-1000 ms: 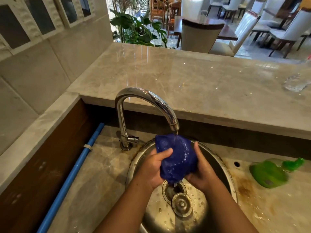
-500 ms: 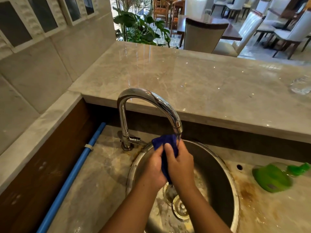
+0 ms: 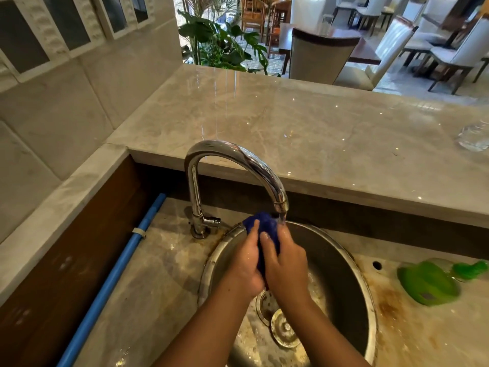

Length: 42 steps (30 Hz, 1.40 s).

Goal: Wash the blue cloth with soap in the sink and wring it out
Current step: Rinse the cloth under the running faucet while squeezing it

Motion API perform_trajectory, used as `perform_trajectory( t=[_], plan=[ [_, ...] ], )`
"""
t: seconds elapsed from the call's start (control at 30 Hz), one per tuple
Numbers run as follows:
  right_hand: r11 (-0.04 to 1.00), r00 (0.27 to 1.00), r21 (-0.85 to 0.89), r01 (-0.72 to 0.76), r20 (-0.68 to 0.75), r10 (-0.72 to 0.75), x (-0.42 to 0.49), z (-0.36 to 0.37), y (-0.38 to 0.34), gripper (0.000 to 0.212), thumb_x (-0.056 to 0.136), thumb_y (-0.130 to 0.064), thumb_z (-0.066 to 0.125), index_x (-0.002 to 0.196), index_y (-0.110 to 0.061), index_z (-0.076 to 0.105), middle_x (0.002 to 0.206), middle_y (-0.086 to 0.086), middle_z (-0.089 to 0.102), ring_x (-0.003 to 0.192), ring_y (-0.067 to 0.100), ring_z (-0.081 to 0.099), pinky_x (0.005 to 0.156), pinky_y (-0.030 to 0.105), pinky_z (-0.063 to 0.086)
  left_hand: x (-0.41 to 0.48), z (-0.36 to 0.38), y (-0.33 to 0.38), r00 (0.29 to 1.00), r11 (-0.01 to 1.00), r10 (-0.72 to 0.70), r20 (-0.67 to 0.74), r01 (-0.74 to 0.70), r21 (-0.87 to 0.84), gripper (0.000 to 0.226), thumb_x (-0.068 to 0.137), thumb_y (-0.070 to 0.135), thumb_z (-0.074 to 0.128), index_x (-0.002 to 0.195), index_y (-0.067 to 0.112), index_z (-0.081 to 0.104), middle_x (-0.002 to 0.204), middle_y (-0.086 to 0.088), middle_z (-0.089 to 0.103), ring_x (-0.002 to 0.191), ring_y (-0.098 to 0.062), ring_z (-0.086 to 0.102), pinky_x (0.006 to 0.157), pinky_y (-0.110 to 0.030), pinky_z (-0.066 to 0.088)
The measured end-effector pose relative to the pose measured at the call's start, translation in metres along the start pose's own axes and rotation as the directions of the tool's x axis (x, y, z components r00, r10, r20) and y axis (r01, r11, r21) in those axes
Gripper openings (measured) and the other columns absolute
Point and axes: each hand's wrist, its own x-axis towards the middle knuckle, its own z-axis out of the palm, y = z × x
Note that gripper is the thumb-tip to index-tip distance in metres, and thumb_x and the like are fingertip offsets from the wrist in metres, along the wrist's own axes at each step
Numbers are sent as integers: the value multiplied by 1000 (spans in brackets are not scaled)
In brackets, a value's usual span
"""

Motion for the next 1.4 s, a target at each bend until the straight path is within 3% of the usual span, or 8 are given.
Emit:
perform_trajectory(
  t=[0.23, 0.43, 0.57, 0.73, 0.9, 1.1, 1.27, 1.4],
  plan=[
    [930, 929, 37, -367, -38, 368, 26, -5, 38, 19, 104, -30, 43, 100, -19, 58, 80, 1, 67, 64, 17, 66, 57, 33, 55, -1, -11, -20, 998, 995, 0, 65, -6, 97, 51, 95, 43, 54, 138, 17, 57, 129, -13, 69, 121, -31, 65, 106, -53, 46],
    [954, 980, 226, -199, 37, 196, 1, -13, 9, 14, 101, -25, 50, 91, -23, 60, 78, -1, 66, 66, 12, 63, 58, 26, 52, 14, -19, 2, 999, 995, -31, -12, 32, 98, 58, 95, 52, 50, 137, 14, 59, 132, -15, 67, 123, -32, 62, 103, -48, 47],
    [998, 999, -55, -33, 14, 34, -1, 6, 5, 13, 101, -29, 51, 109, -25, 60, 81, -7, 67, 70, 8, 65, 64, 28, 55, 9, -15, -4, 995, 994, -96, 21, 95, 51, 58, 98, 55, 47, 129, 12, 67, 127, -13, 70, 118, -28, 66, 92, -39, 53],
    [969, 979, -141, -205, -12, 205, 27, -1, 21, 14, 103, -28, 44, 102, -19, 54, 79, -3, 61, 70, 16, 63, 62, 38, 56, 2, -21, -9, 996, 997, -73, 58, 72, 25, 52, 97, 48, 50, 135, 14, 60, 127, -16, 70, 119, -34, 64, 93, -48, 52],
    [950, 954, 91, -299, 38, 296, 35, -23, 22, 14, 103, -28, 47, 100, -21, 58, 86, -1, 65, 75, 10, 64, 66, 25, 47, 3, -34, 7, 1000, 991, 23, -7, -22, 134, 39, 98, 40, 55, 128, 17, 62, 117, -15, 74, 110, -37, 69, 95, -56, 54],
    [931, 980, 308, -195, 28, 196, 9, -25, -13, 15, 102, -24, 50, 93, -19, 61, 80, 4, 66, 67, 15, 64, 59, 25, 53, 5, -25, 10, 992, 988, 98, -83, -87, 130, 32, 100, 42, 52, 121, 21, 65, 122, -14, 72, 110, -35, 67, 92, -57, 54],
    [991, 997, -133, -18, -71, 8, -4, 13, -11, 15, 99, -33, 51, 104, -22, 59, 82, -5, 67, 69, 9, 63, 61, 31, 54, -5, -9, -7, 998, 998, -52, 18, 53, -41, 52, 99, 51, 48, 128, 12, 66, 116, -13, 75, 101, -25, 72, 80, -36, 57],
    [980, 978, -52, -193, -90, 188, 10, 7, 15, 17, 102, -33, 44, 103, -22, 57, 78, -5, 65, 68, 13, 65, 65, 43, 58, -7, -15, -15, 1000, 1000, -14, -14, 14, -4, 49, 97, 43, 54, 133, 11, 62, 123, -15, 72, 114, -30, 68, 88, -42, 54]
  ],
)
